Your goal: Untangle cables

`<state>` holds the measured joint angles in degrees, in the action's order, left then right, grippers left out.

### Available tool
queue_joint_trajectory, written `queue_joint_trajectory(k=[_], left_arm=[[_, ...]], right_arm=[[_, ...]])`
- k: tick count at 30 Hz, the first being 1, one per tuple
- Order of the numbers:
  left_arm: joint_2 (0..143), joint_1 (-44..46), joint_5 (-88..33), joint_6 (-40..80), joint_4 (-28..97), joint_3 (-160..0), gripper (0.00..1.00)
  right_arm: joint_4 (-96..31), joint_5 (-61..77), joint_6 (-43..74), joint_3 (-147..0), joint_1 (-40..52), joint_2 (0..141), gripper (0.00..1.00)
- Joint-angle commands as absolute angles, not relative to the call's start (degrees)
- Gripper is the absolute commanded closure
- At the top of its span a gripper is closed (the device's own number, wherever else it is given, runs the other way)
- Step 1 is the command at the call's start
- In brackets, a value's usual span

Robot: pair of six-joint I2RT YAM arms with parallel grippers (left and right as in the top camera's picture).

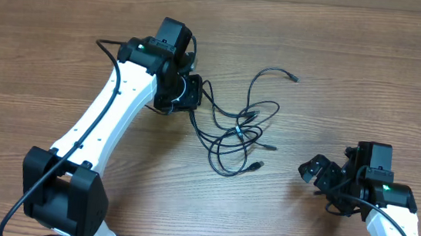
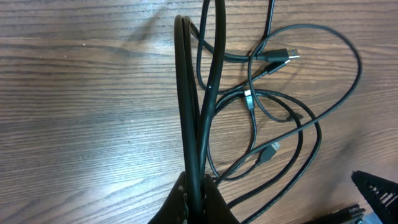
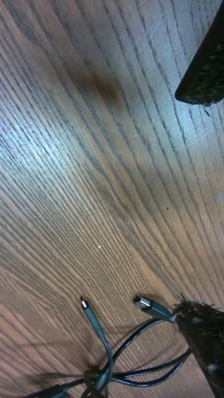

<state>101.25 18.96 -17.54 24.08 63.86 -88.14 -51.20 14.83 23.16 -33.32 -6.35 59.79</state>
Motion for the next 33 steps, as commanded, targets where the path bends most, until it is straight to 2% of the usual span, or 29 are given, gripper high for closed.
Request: queue_joint_trajectory(k=[1, 6, 12, 20, 27, 33], left_arm=[[99.6, 18.3, -19.6, 23.2, 63.6, -89.4, 0.96], [99.6, 18.4, -37.2, 14.5, 58.2, -90.0, 0.96], [99.6, 18.4, -46.2, 11.7, 54.5, -95.4, 0.96], [99.6, 18.5, -54.2, 5.0, 56.1, -107.1, 0.96], [99.3, 20.7, -57.1, 4.7, 57.1, -112.1, 0.96], [99.3, 25.5, -58.5, 4.7, 56.5, -114.2, 0.96]], right_arm=[[-51.1, 15.2, 22.5, -33.4, -6.5, 59.9, 0.0], [-48.8, 18.1, 22.5, -33.4, -6.5, 59.9, 0.0], [-42.9, 26.3, 22.4, -33.4, -6.5, 59.9, 0.0], [-31.3, 41.7, 25.8, -33.4, -6.5, 59.9, 0.0], [-18.7, 48.2, 36.2, -33.4, -6.5, 59.9, 0.0], [-13.5, 51.0, 39.2, -33.4, -6.5, 59.9, 0.0]])
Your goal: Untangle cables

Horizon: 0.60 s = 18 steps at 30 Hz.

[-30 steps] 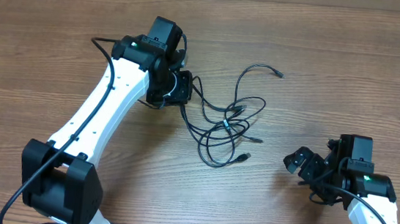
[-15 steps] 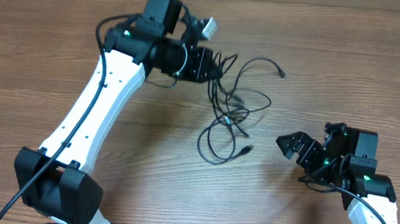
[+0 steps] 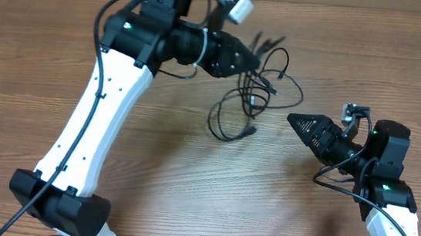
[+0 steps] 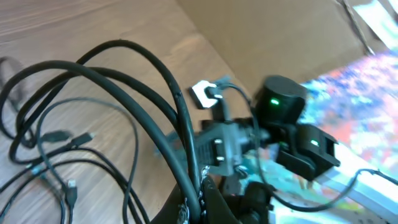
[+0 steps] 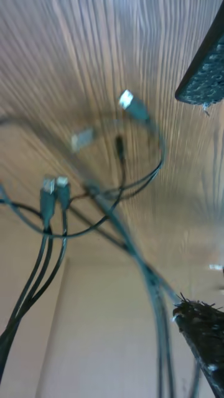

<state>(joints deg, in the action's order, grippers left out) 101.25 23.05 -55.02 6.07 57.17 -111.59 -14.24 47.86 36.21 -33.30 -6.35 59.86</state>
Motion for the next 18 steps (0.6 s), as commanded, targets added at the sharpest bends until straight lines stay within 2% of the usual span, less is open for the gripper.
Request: queue_joint_trajectory(k=[1, 12, 18], left_arm=[[99.3, 26.6, -58.5, 4.7, 56.2, -114.4, 0.96], [99.3, 34.2, -59.2, 5.2, 51.1, -115.2, 0.96], [99.3, 34.2, -67.3, 5.7, 45.8, -115.2, 0.96]], right_arm=[[-13.5, 51.1, 39.3, -33.4, -6.5, 59.9, 0.0], [-12.3, 48.2, 38.7, -33.4, -6.5, 59.9, 0.0], [-14.8, 44.6, 36.8, -33.4, -6.4, 59.9, 0.0]])
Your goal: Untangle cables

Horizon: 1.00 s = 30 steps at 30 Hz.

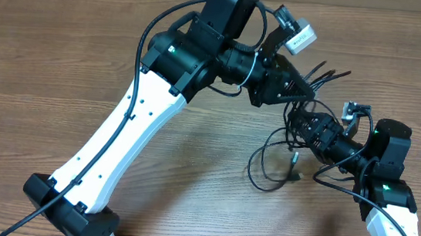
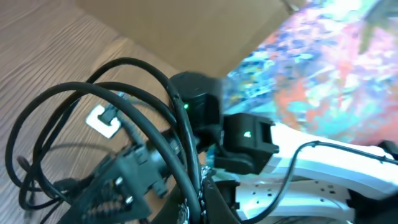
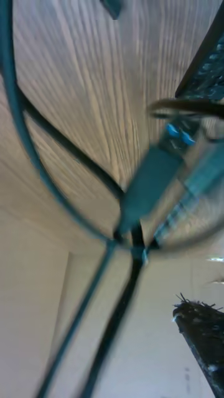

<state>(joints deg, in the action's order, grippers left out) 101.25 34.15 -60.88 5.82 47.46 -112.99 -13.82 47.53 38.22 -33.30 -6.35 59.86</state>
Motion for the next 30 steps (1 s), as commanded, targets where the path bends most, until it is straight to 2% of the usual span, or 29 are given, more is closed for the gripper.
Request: queue_joint_trajectory(k=[1, 10, 17, 23, 30], left_arm=[[99.3, 34.2, -67.4, 6.2, 45.0, -115.2, 0.96], [99.3, 34.0, -67.2, 7.1, 43.3, -115.2, 0.96], [99.2, 32.4, -62.6, 9.0, 43.6, -115.2, 0.96], [99.2, 28.6, -55.8, 11.1, 46.0, -115.2, 0.96], [99.2, 23.9, -46.0, 11.9, 55.0, -115.2, 0.96]], right_arm=[[-15.6, 43.9, 36.0, -33.4, -6.4, 59.9, 0.0], [-31.3, 21.5, 34.3, -33.4, -6.5, 59.9, 0.0], [-40.8, 7.2, 34.7, -33.4, -6.5, 60.3, 0.0], [-43.4, 3.2, 34.7, -33.4, -6.5, 62.0, 0.0], [-43.0, 3.3, 34.8, -33.4, -6.5, 65.8, 0.0]])
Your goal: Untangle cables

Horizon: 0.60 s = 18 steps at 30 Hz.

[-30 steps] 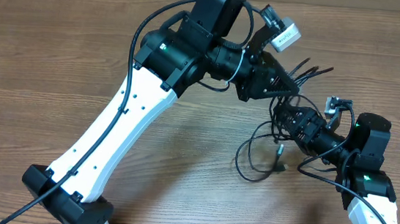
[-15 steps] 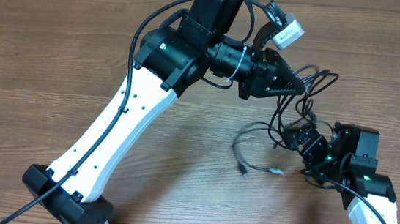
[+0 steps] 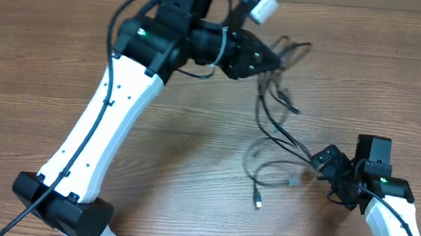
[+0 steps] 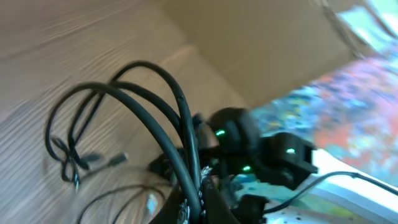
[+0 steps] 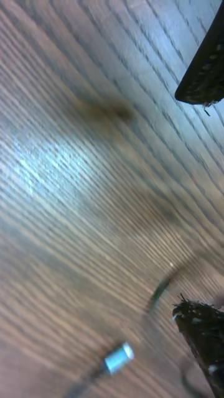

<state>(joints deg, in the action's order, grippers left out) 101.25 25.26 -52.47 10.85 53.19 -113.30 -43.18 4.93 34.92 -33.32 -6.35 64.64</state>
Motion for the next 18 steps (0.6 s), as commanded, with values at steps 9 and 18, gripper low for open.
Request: queue_joint_trajectory(k=[9, 18], left_arm=[[99.2, 22.5, -27.7, 13.0, 67.0, -115.2, 0.96], [99.4, 22.5, -12.7, 14.8, 74.3, -115.1, 0.96]], right_arm=[[-41.9, 4.8, 38.0, -33.4, -6.5, 68.3, 0.0], [-41.9, 5.9, 37.5, -33.4, -6.5, 68.3, 0.0]])
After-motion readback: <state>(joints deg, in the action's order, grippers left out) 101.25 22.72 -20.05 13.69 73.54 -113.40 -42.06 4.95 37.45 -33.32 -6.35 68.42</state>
